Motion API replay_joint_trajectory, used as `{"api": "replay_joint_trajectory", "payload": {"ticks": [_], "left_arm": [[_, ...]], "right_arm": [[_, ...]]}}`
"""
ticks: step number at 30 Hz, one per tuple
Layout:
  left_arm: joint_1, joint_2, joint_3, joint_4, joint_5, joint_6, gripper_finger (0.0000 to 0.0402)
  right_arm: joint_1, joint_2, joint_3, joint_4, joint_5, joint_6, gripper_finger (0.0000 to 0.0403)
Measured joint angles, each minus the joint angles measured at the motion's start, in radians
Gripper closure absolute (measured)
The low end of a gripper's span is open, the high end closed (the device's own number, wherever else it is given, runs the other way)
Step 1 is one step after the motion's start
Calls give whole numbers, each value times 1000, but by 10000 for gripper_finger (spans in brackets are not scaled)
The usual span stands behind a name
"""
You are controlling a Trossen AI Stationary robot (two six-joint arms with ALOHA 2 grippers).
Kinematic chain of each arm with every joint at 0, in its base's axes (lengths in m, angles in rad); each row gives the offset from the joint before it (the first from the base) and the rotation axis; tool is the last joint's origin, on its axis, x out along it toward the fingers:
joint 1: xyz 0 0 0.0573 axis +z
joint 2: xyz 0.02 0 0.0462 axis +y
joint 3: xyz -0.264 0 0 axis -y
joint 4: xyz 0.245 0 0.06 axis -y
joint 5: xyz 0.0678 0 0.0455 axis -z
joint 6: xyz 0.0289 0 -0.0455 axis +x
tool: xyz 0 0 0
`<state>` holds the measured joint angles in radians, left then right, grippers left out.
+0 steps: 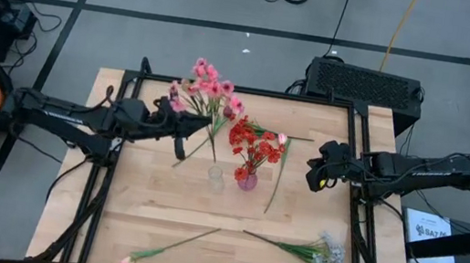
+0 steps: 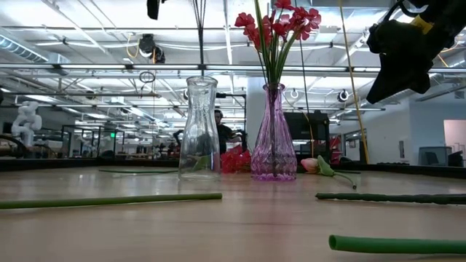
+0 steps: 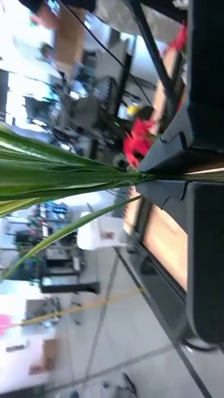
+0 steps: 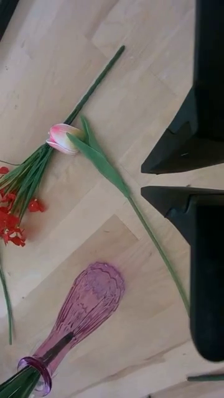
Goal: Sort flowers into vase by color
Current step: Put the pink flowers into the transparent vase
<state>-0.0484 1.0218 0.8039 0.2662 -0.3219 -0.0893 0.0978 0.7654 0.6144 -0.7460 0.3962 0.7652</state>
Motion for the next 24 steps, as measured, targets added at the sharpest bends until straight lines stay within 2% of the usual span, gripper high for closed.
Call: {"api": "replay_joint_trajectory", "payload": {"ticks": [2, 12, 24], "left_arm": [[-13, -1, -28, 70, -2, 1, 396], [-97, 1, -113, 147, -76, -5, 396], [-133, 119, -183, 200, -103, -2, 396]], "right_arm": [[0, 0, 0, 0, 0, 0, 367], [0, 0, 0, 0, 0, 0, 367], [0, 0, 0, 0, 0, 5, 367]]}}
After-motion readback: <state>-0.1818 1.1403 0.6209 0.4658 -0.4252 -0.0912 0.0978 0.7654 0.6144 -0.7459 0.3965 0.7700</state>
